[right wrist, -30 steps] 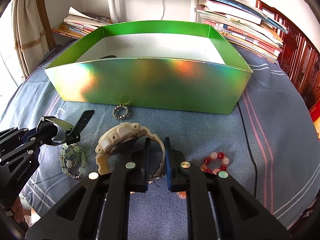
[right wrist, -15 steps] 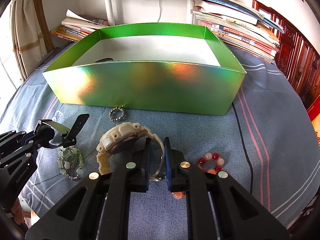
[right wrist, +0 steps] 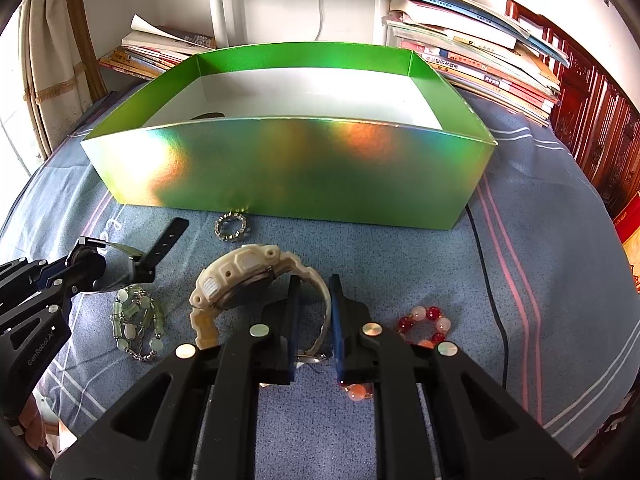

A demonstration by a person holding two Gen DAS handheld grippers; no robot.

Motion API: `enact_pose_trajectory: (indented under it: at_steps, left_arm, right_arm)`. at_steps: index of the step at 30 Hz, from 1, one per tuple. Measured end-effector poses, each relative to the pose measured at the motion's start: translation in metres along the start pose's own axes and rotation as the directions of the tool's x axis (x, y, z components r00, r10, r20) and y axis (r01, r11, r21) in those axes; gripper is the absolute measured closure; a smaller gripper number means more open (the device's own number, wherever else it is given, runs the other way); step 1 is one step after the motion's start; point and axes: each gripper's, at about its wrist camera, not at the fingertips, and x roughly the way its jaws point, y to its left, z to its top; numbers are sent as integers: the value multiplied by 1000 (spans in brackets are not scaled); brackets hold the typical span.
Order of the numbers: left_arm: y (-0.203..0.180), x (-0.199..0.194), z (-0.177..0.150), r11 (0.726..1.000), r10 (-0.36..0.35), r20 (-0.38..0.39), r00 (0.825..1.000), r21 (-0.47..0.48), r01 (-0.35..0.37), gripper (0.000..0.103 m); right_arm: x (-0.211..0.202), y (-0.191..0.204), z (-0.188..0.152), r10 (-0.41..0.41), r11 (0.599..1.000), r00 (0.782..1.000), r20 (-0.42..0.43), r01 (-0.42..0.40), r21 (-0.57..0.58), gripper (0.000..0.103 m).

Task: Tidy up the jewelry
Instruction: 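Close the left tool on the black watch face while the right tool grips the white watch band, then lift both watches over the green box and open both tools to drop them inside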

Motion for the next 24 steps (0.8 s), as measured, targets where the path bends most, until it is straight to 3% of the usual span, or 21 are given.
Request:
enact_pose_trajectory:
  at_steps: [24]
  left_arm:
    - [5,-10,4,1000,4,29,1000,-28,-3,94]
  right_arm:
    - [-13,-3,3,-4,1000,999,42,3,15,90]
